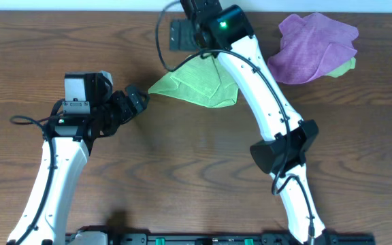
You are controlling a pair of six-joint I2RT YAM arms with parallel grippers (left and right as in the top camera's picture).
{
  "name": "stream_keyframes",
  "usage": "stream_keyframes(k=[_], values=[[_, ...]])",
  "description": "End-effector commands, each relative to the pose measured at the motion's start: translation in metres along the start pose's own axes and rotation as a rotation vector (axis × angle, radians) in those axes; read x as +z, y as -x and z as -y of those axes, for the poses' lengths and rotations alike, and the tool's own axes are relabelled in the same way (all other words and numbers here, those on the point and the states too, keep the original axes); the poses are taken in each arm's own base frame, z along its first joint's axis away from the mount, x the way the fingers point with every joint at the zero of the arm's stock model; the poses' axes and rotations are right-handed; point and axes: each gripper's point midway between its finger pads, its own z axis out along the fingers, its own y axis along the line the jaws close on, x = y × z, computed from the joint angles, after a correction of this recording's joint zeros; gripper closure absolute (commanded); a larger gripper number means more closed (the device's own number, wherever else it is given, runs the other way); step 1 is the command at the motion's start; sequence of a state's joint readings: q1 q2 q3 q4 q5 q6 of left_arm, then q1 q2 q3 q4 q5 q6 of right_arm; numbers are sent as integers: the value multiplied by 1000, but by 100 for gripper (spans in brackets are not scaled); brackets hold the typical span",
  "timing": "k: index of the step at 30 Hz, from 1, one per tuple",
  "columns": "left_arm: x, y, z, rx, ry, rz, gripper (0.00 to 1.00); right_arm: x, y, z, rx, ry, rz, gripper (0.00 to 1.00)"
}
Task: Fold the cloth
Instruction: 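Lift the green cloth's right corner with the right gripper and pull it right, then grasp the green cloth's left corner with the left gripper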
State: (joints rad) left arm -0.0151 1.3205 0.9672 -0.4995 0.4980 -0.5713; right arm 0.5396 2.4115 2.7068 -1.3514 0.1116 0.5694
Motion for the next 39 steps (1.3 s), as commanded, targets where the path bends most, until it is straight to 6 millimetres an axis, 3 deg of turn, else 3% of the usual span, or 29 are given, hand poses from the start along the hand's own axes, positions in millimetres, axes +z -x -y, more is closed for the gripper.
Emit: stream_keyframes(k=[1,5,8,13,19,25,29,39], values=[[-1,6,9,49,-29,12,5,2,-19,29,138,-18,-145,1],[13,8,2,37,-13,-8,5,-6,-47,68,226,-100,-311,2],[29,8,-8,19,8,-37,5,-9,-53,80,251,-132,-349,3],[57,12,-21,5,23,-61,5,-8,-55,81,293,-128,-365,5],[82,22,-29,10,16,-48,5,9,-73,100,392,-195,-449,8],[111,43,-29,8,-19,19,4,38,-90,92,439,-123,-542,12],[133,53,-20,10,3,-8,1,49,-101,95,460,-150,-568,13],[139,77,-8,22,177,-68,4,62,-126,126,513,-242,-651,12]])
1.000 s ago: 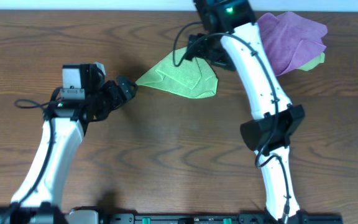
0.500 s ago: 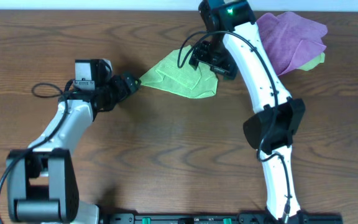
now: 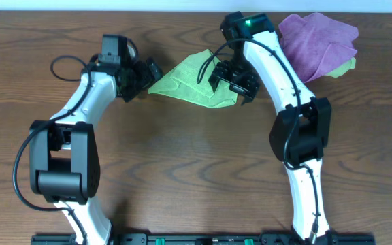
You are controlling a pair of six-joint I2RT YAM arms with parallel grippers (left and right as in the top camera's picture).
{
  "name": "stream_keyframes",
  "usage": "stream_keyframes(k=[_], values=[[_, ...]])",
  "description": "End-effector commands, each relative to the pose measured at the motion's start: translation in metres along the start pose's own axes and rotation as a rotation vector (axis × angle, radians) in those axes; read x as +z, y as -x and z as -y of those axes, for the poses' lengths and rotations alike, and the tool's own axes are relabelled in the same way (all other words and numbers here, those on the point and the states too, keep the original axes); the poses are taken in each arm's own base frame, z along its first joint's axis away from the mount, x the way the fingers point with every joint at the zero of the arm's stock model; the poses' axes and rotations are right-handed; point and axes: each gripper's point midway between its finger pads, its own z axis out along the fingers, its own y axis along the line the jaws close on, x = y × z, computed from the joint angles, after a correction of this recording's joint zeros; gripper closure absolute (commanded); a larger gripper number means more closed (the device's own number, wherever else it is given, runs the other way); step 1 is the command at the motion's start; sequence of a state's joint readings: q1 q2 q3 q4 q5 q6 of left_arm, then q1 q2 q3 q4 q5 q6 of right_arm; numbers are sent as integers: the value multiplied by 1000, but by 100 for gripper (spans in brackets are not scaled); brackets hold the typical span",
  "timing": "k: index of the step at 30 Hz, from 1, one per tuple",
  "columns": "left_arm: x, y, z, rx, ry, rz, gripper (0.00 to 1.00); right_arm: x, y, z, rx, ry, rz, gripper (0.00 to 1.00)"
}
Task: Fold the cloth
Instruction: 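Grasp the green cloth's left corner with the left gripper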
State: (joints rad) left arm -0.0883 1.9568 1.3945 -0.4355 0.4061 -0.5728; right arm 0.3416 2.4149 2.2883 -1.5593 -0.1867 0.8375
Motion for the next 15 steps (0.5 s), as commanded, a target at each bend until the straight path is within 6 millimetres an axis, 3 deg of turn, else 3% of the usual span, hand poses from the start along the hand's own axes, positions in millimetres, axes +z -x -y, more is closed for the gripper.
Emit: stream_keyframes(k=[1,9,15], values=[[2,14,-2,18,43,28,4,9,6,11,35,-20,-14,12],[33,8,-18,5,69,-12,3,42,7,13,48,-27,-34,16],[47,5,-25,-5,82,-41,4,50,13,-3,47,35,-11,22]])
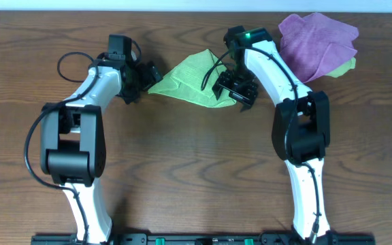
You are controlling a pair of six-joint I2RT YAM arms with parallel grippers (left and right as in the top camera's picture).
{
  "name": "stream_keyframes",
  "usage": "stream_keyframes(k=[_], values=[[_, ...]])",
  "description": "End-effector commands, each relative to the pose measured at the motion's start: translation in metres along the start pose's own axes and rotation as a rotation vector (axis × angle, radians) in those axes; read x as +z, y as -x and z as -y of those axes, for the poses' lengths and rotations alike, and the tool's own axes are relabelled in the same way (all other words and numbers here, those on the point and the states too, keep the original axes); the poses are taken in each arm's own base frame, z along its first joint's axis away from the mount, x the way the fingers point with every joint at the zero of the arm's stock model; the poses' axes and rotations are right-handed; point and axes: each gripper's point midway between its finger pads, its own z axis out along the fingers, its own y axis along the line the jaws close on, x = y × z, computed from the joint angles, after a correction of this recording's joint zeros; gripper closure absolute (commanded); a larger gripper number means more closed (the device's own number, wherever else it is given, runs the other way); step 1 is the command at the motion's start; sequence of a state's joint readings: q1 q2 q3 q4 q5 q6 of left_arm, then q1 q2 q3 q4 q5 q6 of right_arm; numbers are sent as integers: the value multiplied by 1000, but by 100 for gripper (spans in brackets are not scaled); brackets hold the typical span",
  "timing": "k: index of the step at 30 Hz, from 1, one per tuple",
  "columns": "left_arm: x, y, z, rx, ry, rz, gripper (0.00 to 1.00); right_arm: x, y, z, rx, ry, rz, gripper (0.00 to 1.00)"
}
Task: Fold the cloth
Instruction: 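Grasp the green cloth's left corner with the left gripper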
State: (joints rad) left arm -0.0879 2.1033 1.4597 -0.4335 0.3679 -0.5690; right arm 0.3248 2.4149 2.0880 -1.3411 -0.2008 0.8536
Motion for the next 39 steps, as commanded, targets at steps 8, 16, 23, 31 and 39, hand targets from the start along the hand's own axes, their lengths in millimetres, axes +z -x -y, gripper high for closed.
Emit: stream_keyframes(k=[8,16,23,31,39], values=[[6,-6,9,17,-45,-42,4,6,-5,-2,10,-22,13,36],[5,-10,15,17,-83,-68,5,32,-13,23,39,-107,-23,43],[5,-13,18,16,-102,-84,5,39,-5,24,37,-105,7,55],[5,-13,18,17,-103,-83,5,37,9,32,50,-127,54,41],[4,-16,22,73,-128,-97,5,35,16,22,-3,-82,80,41]])
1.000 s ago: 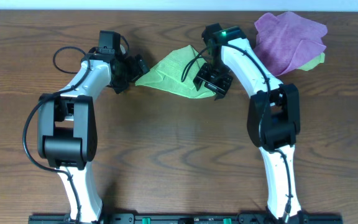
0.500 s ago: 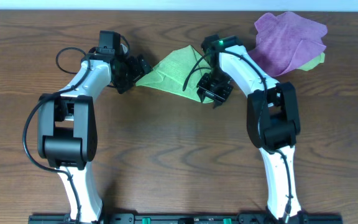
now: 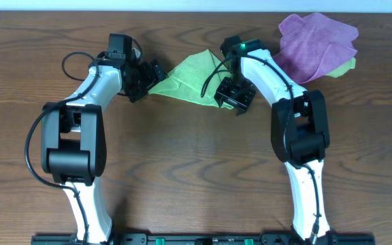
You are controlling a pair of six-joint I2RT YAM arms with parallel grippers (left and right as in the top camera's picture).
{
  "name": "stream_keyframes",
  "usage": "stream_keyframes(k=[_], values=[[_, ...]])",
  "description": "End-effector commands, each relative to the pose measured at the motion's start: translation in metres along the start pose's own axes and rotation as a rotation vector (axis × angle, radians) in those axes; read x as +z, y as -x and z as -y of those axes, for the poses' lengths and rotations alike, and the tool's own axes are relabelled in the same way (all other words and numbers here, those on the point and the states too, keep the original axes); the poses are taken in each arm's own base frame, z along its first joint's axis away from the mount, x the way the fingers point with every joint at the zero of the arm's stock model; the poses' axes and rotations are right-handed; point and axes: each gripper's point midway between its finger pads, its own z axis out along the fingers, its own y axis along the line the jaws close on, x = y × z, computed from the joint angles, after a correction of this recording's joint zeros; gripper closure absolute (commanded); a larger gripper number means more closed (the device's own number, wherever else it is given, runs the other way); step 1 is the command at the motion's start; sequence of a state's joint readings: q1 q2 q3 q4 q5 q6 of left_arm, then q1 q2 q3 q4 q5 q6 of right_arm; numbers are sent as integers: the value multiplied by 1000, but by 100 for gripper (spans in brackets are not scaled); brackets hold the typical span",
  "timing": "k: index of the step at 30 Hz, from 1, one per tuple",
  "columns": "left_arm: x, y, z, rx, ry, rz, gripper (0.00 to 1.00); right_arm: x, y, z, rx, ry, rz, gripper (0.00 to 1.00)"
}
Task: Fold the cloth
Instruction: 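Grasp the green cloth's left corner with the left gripper, then lift the green cloth with both grippers, stretching it between them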
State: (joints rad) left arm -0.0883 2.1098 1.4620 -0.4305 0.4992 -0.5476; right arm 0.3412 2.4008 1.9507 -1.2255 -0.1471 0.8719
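A lime-green cloth (image 3: 188, 76) lies folded into a rough triangle at the far middle of the table. My left gripper (image 3: 152, 80) is at its left tip, and the fingers look spread with the tip between them. My right gripper (image 3: 231, 99) presses down on the cloth's lower right corner, apparently shut on the fabric there. The arm hides that corner's edge.
A crumpled purple cloth (image 3: 317, 42) lies at the far right on top of another green cloth (image 3: 346, 66), close to the right arm's upper link. The wooden table (image 3: 196, 170) stretches toward the near edge, where both arm bases stand.
My right gripper has shifted slightly left and nearer, and the cloth's right corner has drawn in with it. The left gripper has edged right onto the cloth's left tip.
At first my right gripper was beyond the cloth's far edge and the left one was open off its left tip. Both arms then swung in, left beside the tip and right over the lower right corner. They have since closed in on those two corners.
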Motion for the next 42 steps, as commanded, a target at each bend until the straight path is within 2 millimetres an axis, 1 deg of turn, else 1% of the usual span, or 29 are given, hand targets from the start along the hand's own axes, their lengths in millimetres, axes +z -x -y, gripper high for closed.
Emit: stream_keyframes(k=[1,5,10,12,16,20,26,28,31,34,35,37,38,42], values=[[4,-3,4,51,-19,-24,5,6,15,11,-6,-35,47,41],[4,-3,4,53,-21,-25,4,-4,13,6,-29,-4,54,41],[4,-3,4,53,-21,-25,5,-27,13,0,-41,39,89,40],[4,-3,4,53,-22,-25,5,-33,13,0,-50,48,99,39],[4,-4,6,54,-33,-33,5,-33,9,2,-79,37,84,39],[4,-5,6,54,-33,-33,5,-32,7,0,-99,36,86,40],[4,-5,6,54,-33,-33,5,-32,17,1,-106,19,137,40],[4,-5,6,54,-33,-33,4,-29,20,0,-107,28,146,40],[4,-4,6,66,-34,-33,5,-18,22,-2,-108,42,156,39],[4,-4,6,99,-34,-32,5,-5,19,-1,-89,53,134,40],[4,-4,6,103,-34,-32,5,0,18,0,-76,54,129,43],[4,-5,6,107,-34,-33,4,5,18,2,-64,55,128,51],[4,-5,6,108,-34,-33,5,6,18,2,-64,55,129,58],[4,-5,6,144,-35,-32,4,6,19,0,-50,64,136,99]])
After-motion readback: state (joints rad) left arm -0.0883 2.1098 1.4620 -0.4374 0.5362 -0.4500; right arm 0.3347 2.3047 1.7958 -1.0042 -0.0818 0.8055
